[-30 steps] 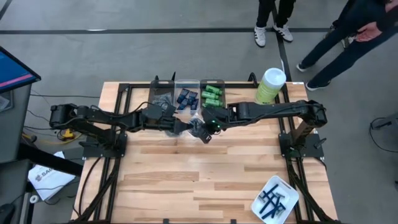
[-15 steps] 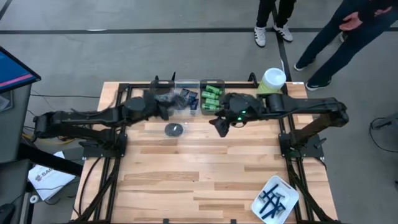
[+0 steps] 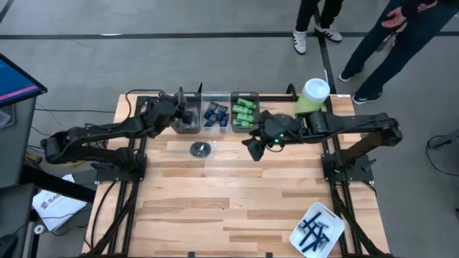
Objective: Pick & Place Travel size toiletries
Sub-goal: Put the black hairbrush into the left black bin
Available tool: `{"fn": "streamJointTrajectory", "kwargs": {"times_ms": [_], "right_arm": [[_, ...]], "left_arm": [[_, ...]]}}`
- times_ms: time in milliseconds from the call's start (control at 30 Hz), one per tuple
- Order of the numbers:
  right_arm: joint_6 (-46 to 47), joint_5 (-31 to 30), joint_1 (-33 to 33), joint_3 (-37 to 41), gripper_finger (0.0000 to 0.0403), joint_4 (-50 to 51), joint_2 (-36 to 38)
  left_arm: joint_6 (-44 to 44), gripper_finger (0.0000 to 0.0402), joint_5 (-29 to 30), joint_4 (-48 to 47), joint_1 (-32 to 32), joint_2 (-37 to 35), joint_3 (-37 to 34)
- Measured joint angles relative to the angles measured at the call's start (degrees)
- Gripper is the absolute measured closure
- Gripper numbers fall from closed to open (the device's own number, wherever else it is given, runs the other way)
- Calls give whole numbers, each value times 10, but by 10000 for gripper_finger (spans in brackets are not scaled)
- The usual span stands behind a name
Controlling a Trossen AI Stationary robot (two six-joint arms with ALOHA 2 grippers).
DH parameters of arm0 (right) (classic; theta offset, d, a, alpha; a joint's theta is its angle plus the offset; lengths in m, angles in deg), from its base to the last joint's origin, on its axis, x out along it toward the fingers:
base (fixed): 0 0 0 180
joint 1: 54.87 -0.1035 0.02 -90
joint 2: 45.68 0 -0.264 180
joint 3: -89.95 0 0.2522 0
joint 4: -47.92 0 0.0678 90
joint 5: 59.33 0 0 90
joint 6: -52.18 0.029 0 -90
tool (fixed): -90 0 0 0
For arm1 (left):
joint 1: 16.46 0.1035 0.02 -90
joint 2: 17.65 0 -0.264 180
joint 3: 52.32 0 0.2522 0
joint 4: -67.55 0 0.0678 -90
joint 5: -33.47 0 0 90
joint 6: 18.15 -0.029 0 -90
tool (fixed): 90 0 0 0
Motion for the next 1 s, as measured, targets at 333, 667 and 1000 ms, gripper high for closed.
{"fn": "streamJointTrajectory", "kwargs": {"times_ms": [333, 667, 1000], "right_arm": [[7, 4, -23, 0, 174, 4, -14], [7, 1, -75, 0, 176, 22, 2], [10, -1, -81, 0, 176, 21, 3]], "left_arm": [[21, 95, -158, -3, 14, 16, 0], [-159, 105, -238, -1, -207, -6, 2], [-207, 101, -196, 6, -271, 179, 1]]}}
